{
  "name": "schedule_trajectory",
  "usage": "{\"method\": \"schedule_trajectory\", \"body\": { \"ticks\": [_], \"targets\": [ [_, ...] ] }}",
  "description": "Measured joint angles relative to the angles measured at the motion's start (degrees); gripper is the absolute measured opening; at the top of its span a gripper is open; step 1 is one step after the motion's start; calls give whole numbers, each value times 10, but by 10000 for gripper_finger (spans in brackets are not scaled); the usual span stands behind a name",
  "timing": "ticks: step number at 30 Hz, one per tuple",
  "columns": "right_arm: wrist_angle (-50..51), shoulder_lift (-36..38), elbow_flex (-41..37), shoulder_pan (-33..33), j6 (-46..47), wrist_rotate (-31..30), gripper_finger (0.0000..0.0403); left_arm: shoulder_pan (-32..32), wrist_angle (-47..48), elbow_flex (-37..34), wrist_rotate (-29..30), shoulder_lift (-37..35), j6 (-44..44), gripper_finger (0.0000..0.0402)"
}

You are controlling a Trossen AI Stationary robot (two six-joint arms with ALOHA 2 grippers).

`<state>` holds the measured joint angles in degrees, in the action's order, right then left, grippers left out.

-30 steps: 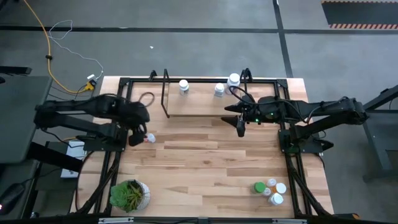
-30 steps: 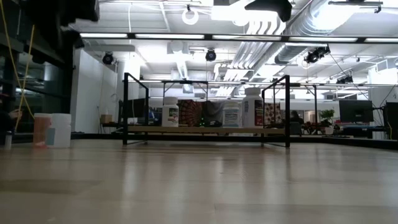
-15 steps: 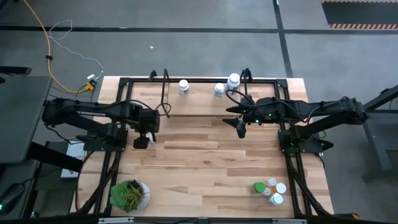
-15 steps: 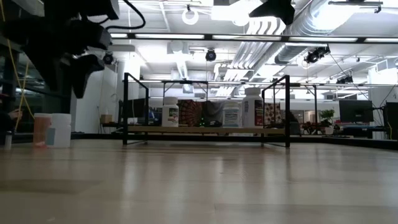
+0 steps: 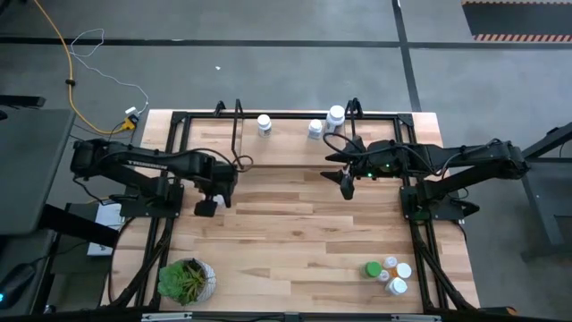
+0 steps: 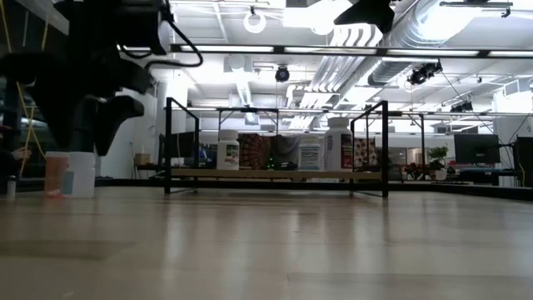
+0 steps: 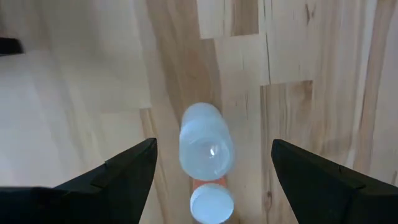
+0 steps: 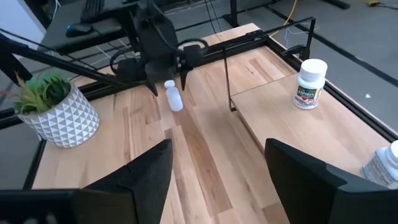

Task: Pick and place medicine bottles onto shelf by color
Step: Put the transparent pill bottle on the shelf

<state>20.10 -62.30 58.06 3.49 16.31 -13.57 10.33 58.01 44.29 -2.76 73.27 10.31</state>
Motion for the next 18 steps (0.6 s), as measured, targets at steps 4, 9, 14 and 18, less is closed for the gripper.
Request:
{"method": "schedule_trajectory", "body": {
  "ticks": [4,9,14,18],
  "targets": [
    [1,0,0,-1,-3,0,247,0,-5,0,0,27,-2,304],
    [4,0,0,-1,-3,0,247,-3,-5,0,5,42,-10,285],
    [4,0,0,-1,-3,0,247,-11,-5,0,7,44,-11,243],
    [5,0,0,-1,-3,0,247,-15,-5,0,9,44,-11,205]
  ]
}}
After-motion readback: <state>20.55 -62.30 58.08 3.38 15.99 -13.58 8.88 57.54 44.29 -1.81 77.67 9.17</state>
